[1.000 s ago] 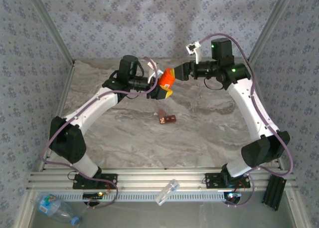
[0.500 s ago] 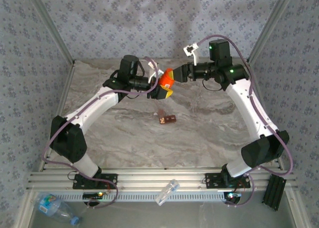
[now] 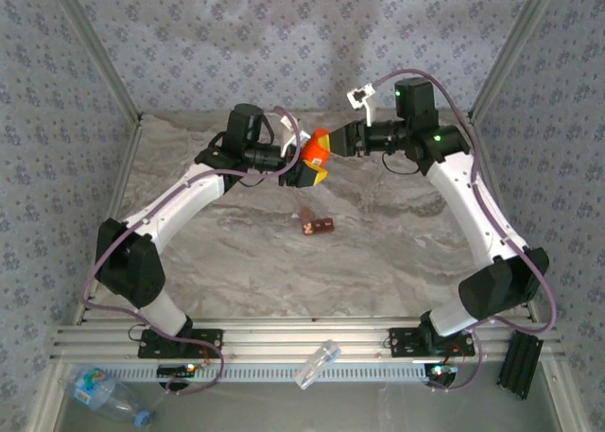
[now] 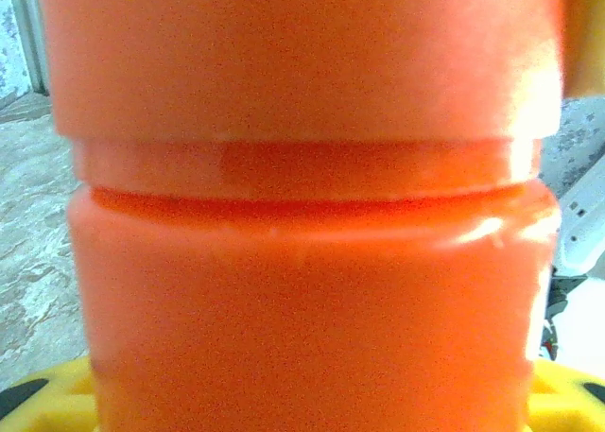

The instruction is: Sort the pills into containers

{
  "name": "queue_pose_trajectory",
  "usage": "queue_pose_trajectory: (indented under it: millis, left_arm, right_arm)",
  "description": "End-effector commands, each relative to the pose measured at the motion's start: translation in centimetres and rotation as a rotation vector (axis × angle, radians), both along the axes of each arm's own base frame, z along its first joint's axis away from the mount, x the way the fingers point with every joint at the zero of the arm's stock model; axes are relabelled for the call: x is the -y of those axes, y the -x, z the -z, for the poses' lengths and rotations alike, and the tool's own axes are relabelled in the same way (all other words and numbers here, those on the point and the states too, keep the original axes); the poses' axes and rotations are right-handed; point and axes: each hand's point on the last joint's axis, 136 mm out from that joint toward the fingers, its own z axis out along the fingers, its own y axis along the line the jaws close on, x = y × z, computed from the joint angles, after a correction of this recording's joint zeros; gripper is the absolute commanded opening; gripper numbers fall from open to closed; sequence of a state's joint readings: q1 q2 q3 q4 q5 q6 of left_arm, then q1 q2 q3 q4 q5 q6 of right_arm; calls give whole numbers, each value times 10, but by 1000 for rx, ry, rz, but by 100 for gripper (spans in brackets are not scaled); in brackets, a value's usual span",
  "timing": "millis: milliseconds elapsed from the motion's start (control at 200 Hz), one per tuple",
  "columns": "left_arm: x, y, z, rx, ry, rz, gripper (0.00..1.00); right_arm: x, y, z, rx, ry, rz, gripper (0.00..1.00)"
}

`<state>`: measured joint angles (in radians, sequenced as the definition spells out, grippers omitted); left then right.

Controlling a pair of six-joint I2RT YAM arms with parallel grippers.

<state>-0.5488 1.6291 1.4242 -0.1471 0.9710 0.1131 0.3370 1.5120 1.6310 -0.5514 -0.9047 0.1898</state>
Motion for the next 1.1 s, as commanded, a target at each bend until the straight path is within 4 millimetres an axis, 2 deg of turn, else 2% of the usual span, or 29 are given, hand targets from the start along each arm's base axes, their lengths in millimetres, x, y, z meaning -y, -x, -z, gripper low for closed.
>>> queue_pose_trajectory:
  millis: [0,140,260,495,630,745,864,959,1099]
  left_arm:
    - [6,-3,-22,108,31,-26,0]
    - [6,-18,-17,196,5,-174,0]
    - [9,-28,-12,264,-14,-290,0]
    - [8,-39,-11,258,60,-423,0]
    - [9,-40,-8,250,51,-418,0]
    - [1,-48,-8,220,45,-432,0]
    - [-10,-53,-18,167,79,-400,0]
    - [-12,-44,-26,149,96,-315,0]
    - [-7,-24,-29,99,72,-156,0]
  right_arm:
    - [-7,-8,17,-37,42,100,30]
    - [-4,-29,46,-137,73,278,30]
    - [-7,-38,59,-197,42,385,29]
    - [-21,-42,61,-199,12,401,30]
    - [-16,-42,50,-180,-7,382,35]
    - [2,-38,25,-129,-53,344,56]
    - [22,-22,2,-62,-82,250,76]
    - [37,-14,-9,-6,-68,225,83]
    - [46,-5,-10,55,-17,173,83]
